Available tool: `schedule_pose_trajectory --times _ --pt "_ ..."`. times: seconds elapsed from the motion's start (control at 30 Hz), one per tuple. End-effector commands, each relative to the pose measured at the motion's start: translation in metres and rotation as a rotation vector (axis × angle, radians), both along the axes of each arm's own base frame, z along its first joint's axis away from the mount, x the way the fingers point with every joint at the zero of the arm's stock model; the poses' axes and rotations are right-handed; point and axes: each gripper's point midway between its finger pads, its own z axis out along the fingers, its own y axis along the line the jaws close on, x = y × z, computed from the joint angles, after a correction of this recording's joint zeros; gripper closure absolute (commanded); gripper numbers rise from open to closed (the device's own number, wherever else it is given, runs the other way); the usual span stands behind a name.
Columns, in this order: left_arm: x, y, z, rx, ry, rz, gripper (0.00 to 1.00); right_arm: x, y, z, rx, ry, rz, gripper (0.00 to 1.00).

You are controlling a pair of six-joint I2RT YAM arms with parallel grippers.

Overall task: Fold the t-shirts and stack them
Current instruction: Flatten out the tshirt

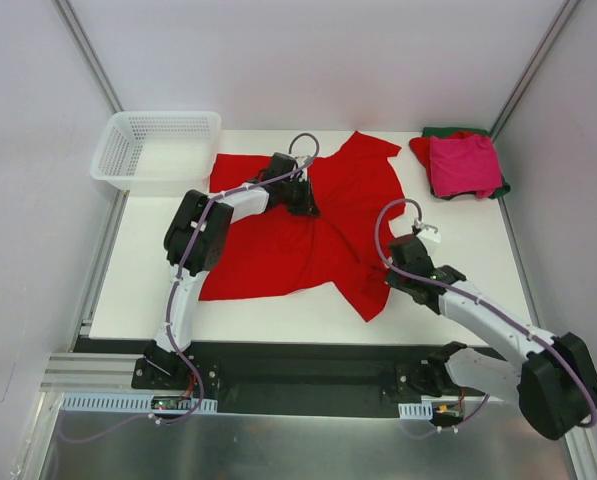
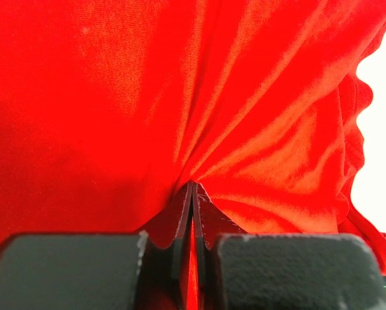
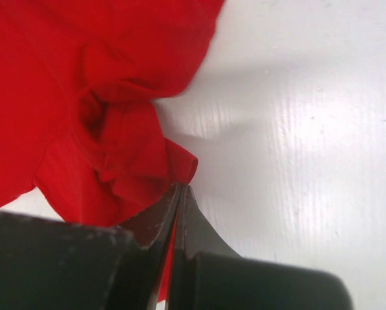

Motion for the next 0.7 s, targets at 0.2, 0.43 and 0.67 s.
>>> schedule_pose_trajectory --times 0.2,0.43,0.67 --pt "-0.004 0.014 0.01 0.047 -0.006 0.019 1.0 -0.045 -0.055 0.028 -0.111 0.001 -0.11 0.99" --pt "-0.003 0.013 0.012 0.045 -0.01 0.018 1.0 -0.083 -0.074 0.038 -0.112 0.042 -0.113 0.99" --pt "-0.004 0.011 0.016 0.042 -0.018 0.012 1.0 -0.101 -0.067 0.047 -0.046 0.052 -0.051 0.99"
